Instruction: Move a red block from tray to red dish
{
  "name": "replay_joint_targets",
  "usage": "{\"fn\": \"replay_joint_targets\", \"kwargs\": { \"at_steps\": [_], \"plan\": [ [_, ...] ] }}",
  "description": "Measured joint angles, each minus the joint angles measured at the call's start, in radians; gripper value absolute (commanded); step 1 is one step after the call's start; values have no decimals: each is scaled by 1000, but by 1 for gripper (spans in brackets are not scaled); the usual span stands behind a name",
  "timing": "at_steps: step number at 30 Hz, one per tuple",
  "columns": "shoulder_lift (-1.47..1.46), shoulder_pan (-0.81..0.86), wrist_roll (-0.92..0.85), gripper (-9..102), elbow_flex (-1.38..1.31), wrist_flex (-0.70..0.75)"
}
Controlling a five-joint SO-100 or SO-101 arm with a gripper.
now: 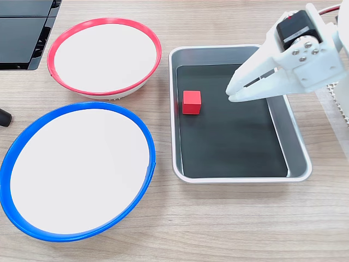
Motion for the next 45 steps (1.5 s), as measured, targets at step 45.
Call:
{"fn": "replay_joint_targets", "kwargs": {
  "at_steps": [45],
  "plan": [
    [-1605,117,-2717,21,-1356,489]
  ]
}}
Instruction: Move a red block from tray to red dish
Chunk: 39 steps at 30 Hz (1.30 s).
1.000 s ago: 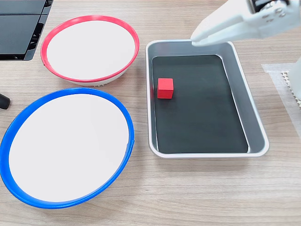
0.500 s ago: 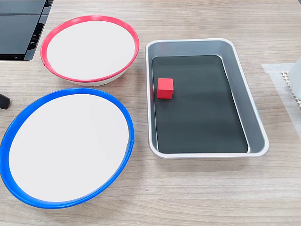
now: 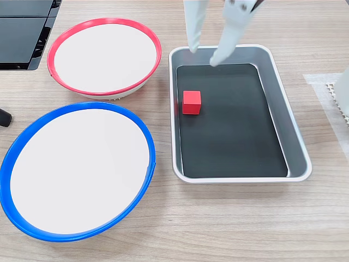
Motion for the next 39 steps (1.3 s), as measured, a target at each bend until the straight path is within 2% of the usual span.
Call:
{"fn": "replay_joint_targets", "kwargs": {
  "at_steps": [3,6,14,20,27,36,39],
  "plan": [
    [-74,-3,21,25,37,-49],
    [-123,14,98,23,49,-91],
    [-215,8,523,21,48,-153],
    [-238,8,739,22,48,-192],
    [-267,8,813,20,46,-275],
    [-296,8,807,1,46,-290],
    [-296,8,807,0,46,-256]
  ]
}}
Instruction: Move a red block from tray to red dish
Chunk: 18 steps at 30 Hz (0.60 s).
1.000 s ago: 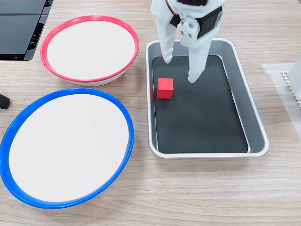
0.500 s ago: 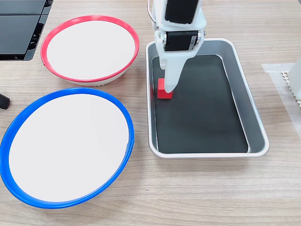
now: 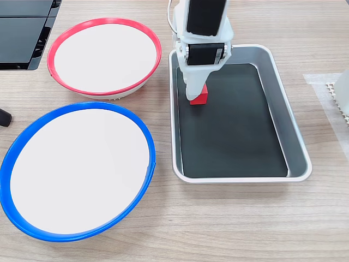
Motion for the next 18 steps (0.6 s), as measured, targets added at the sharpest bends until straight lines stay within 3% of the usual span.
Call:
{"fn": "replay_joint_targets", "kwargs": {
  "at_steps": [4,10,14,16,18],
  "plan": [
    [5,0,0,14,9,9],
    [46,46,-101,19,78,9],
    [57,44,-110,14,107,-6],
    [57,44,-110,0,115,-6],
    [57,44,-107,0,118,-20]
  ]
}}
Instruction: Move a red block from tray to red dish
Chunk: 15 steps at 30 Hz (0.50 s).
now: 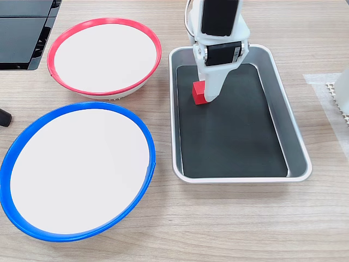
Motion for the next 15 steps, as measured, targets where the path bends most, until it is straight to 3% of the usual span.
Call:
{"fn": "replay_joint_targets", "kwargs": {
  "at_steps": [6,9,11,15],
  "plan": [
    [61,-49,141,0,-26,67],
    [249,-175,482,0,-146,253],
    [345,-210,723,0,-216,298],
    [466,-242,1138,0,-337,229]
  ]
}}
